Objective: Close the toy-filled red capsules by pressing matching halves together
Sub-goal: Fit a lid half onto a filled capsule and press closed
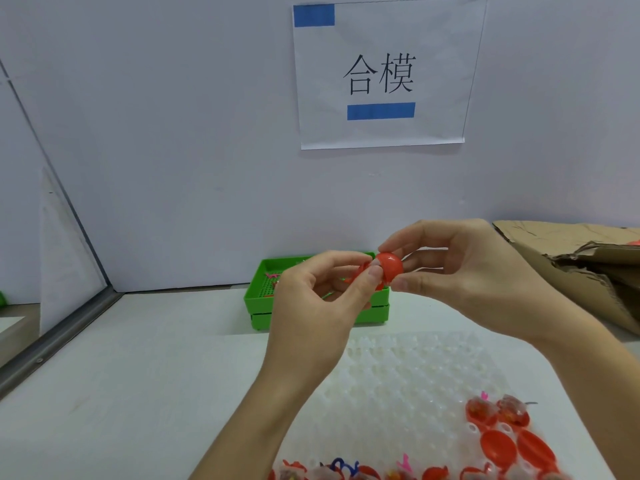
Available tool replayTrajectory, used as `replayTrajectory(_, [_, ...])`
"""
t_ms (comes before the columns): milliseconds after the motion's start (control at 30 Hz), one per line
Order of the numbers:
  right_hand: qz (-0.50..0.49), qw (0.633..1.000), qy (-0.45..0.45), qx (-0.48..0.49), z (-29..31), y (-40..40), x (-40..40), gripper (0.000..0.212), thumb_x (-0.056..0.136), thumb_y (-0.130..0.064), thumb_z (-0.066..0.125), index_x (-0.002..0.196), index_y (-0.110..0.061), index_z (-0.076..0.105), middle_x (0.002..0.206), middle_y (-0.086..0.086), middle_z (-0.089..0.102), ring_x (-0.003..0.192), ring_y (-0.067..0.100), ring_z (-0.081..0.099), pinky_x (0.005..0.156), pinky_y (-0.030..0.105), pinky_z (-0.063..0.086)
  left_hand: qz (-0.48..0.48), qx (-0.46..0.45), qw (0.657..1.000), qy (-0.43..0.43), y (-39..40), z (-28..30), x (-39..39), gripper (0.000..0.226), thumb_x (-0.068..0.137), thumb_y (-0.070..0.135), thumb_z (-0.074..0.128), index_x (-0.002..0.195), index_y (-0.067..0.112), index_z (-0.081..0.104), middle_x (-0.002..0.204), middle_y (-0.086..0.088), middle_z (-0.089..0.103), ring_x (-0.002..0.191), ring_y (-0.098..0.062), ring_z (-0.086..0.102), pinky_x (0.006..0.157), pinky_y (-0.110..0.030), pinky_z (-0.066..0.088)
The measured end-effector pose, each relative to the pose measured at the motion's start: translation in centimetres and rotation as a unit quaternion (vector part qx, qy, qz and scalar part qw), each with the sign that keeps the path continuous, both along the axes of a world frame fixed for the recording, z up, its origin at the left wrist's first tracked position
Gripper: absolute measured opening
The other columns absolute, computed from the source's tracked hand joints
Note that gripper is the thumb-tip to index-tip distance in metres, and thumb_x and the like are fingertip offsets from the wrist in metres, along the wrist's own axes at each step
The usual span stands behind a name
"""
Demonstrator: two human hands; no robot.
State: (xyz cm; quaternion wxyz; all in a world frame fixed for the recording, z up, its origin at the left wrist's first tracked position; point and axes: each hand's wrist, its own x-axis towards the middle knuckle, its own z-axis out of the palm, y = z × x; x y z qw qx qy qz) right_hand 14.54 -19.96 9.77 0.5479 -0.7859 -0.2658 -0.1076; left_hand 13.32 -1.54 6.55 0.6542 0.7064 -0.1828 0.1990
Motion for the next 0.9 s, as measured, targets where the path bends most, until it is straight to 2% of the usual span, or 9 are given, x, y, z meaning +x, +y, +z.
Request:
replayTrajectory(67, [-0.002, 1.0, -0.002, 0.005, 0.0, -0.1, 0.0, 0.027, 0.076, -0.001, 0.081, 0.097, -0.017, 0.075, 0.09, 0.004, 0.076, 0.084, 0.022, 0.075, 0.083, 0.042, 0.062, -0.02, 0.016, 1.0, 0.002, 0.3, 0.1, 0.0, 0.019, 0.077, 0.031, 0.078, 0.095, 0.025, 0.076, 0.084, 0.008, 0.076, 0.079, -0.009, 0.072, 0.07, -0.015, 0.054])
replayTrajectory(167, [-0.002, 1.0, -0.005, 0.014, 0.0, -0.1, 0.1, 0.029, 0.075, 0.001, 0.081, 0.097, -0.017, 0.075, 0.091, 0.006, 0.075, 0.085, 0.024, 0.075, 0.083, 0.044, 0.061, -0.039, 0.043, 0.998, -0.002, 0.6, 0.2, 0.2, 0.029, 0.078, 0.011, 0.081, 0.101, 0.026, 0.073, 0.089, 0.011, 0.075, 0.083, -0.007, 0.071, 0.072, -0.013, 0.053])
replayTrajectory(333, [0.014, 1.0, -0.001, 0.017, -0.1, 0.0, 0.1, 0.031, 0.074, 0.003, 0.082, 0.094, -0.019, 0.075, 0.091, 0.007, 0.075, 0.085, 0.026, 0.074, 0.084, 0.042, 0.061, -0.02, 0.059, 0.998, -0.017, 0.8, 0.4, 0.2, 0.028, 0.076, 0.01, 0.082, 0.097, 0.025, 0.072, 0.086, 0.012, 0.074, 0.079, -0.005, 0.068, 0.073, -0.016, 0.054])
replayTrajectory(467, [0.01, 1.0, -0.009, 0.018, -0.2, 0.3, 0.1, 0.032, 0.074, 0.005, 0.081, 0.093, -0.02, 0.075, 0.089, 0.007, 0.075, 0.084, 0.027, 0.074, 0.084, 0.046, 0.061, -0.023, 0.061, 0.998, -0.025, 0.9, 0.6, 0.2, 0.028, 0.073, 0.011, 0.084, 0.094, 0.026, 0.073, 0.083, 0.012, 0.074, 0.076, -0.004, 0.068, 0.073, -0.017, 0.054])
replayTrajectory(567, [0.014, 1.0, -0.012, 0.012, -0.2, 0.5, 0.0, 0.031, 0.074, 0.003, 0.082, 0.093, -0.021, 0.075, 0.091, 0.006, 0.075, 0.085, 0.026, 0.074, 0.084, 0.047, 0.061, -0.031, 0.05, 0.998, -0.029, 1.0, 0.6, 0.2, 0.027, 0.07, 0.02, 0.083, 0.094, 0.025, 0.074, 0.084, 0.009, 0.075, 0.078, -0.007, 0.069, 0.075, -0.019, 0.055])
replayTrajectory(733, [0.05, 0.998, -0.015, 0.023, -0.1, 0.5, -0.2, 0.026, 0.071, -0.016, 0.082, 0.095, -0.021, 0.075, 0.094, 0.007, 0.074, 0.086, 0.029, 0.073, 0.079, 0.038, 0.061, -0.037, 0.043, 0.998, -0.03, 1.1, 0.7, 0.2, 0.029, 0.067, 0.028, 0.079, 0.095, 0.025, 0.075, 0.086, 0.006, 0.075, 0.081, -0.011, 0.07, 0.078, -0.022, 0.057])
replayTrajectory(833, [0.048, 0.998, -0.026, 0.034, -0.1, 0.5, -0.2, 0.022, 0.072, -0.022, 0.077, 0.093, -0.016, 0.075, 0.088, 0.001, 0.076, 0.08, 0.021, 0.073, 0.072, 0.024, 0.056, -0.039, 0.036, 0.998, -0.028, 1.1, 0.7, 0.2, 0.031, 0.065, 0.029, 0.08, 0.095, 0.027, 0.075, 0.086, 0.005, 0.076, 0.082, -0.013, 0.071, 0.078, -0.022, 0.057])
replayTrajectory(900, [0.038, 0.998, -0.034, 0.034, -0.2, 0.7, -0.2, 0.021, 0.072, -0.022, 0.077, 0.092, -0.016, 0.074, 0.084, -0.002, 0.076, 0.077, 0.018, 0.073, 0.07, 0.022, 0.055, -0.041, 0.034, 0.998, -0.023, 1.2, 0.7, 0.2, 0.033, 0.064, 0.028, 0.08, 0.096, 0.027, 0.076, 0.086, 0.005, 0.076, 0.082, -0.014, 0.071, 0.079, -0.024, 0.058])
